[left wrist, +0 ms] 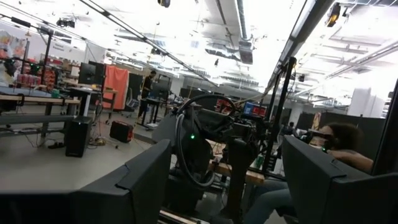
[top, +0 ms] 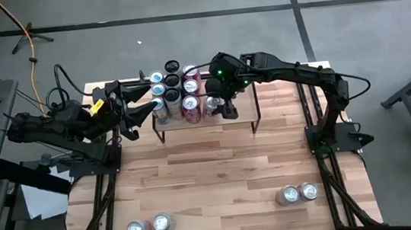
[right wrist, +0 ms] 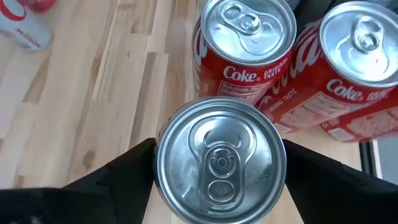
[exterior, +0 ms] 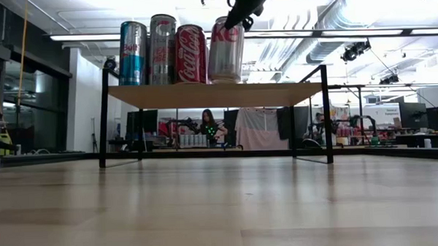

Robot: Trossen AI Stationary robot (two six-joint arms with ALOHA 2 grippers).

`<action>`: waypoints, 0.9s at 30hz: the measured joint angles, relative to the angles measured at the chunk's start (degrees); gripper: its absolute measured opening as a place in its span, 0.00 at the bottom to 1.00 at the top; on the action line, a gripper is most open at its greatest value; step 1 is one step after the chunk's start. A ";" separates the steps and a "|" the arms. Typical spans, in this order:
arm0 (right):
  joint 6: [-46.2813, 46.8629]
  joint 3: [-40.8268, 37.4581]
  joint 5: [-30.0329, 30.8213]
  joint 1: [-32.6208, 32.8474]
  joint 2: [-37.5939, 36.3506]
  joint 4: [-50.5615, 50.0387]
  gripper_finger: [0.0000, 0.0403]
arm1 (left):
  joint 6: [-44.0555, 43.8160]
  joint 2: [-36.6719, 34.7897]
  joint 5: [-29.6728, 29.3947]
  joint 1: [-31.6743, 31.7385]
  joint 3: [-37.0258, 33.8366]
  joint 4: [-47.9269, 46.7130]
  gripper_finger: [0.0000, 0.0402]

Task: Place canned beverage on shelf
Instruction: Put the middle red-silver soda can on the shelf

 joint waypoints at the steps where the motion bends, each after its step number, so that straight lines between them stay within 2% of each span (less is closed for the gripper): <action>1: 0.55 0.00 0.00 0.00 0.00 -0.18 0.75 | 0.00 0.00 0.00 0.00 0.00 0.00 0.60; 8: 0.76 0.00 2.36 0.02 0.00 -2.07 0.75 | -0.04 0.00 0.00 0.01 0.00 0.01 0.60; 27: 2.56 0.00 2.54 0.00 0.00 -2.18 0.75 | 0.00 0.00 0.00 0.01 0.00 0.00 0.60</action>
